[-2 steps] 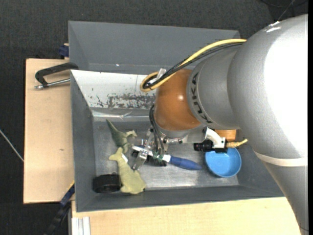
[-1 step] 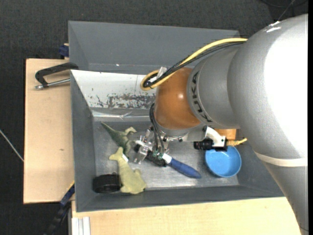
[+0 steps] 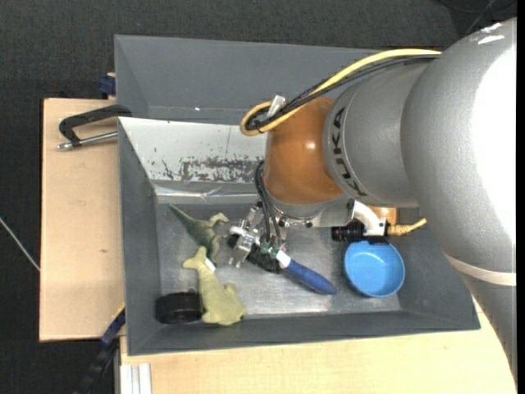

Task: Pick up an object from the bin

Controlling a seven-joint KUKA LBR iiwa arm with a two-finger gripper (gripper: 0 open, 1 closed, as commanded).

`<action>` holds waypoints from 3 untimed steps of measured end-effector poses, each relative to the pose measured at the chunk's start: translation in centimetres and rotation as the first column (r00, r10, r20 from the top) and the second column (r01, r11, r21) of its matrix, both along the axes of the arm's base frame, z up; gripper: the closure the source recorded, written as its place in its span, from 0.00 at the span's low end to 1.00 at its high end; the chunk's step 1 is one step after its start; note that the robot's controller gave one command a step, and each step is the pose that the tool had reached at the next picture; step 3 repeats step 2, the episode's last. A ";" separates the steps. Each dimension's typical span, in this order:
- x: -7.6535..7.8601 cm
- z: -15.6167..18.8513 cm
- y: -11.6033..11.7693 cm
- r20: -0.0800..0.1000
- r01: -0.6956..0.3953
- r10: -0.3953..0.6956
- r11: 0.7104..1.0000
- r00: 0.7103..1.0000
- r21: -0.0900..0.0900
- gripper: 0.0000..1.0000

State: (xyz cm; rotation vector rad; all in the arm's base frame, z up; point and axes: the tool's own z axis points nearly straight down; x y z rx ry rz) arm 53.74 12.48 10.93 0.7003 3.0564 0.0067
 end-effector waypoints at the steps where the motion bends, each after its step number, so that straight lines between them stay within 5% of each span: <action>1: 0.1 0.8 0.1 -0.002 -0.001 0.001 1.000 1.000 0.000 1.00; 3: 0.2 2.2 0.2 -0.002 -0.002 0.002 1.000 1.000 0.000 1.00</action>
Offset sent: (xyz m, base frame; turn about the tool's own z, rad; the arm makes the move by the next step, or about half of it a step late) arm 0.0000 -0.0001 0.0076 0.0000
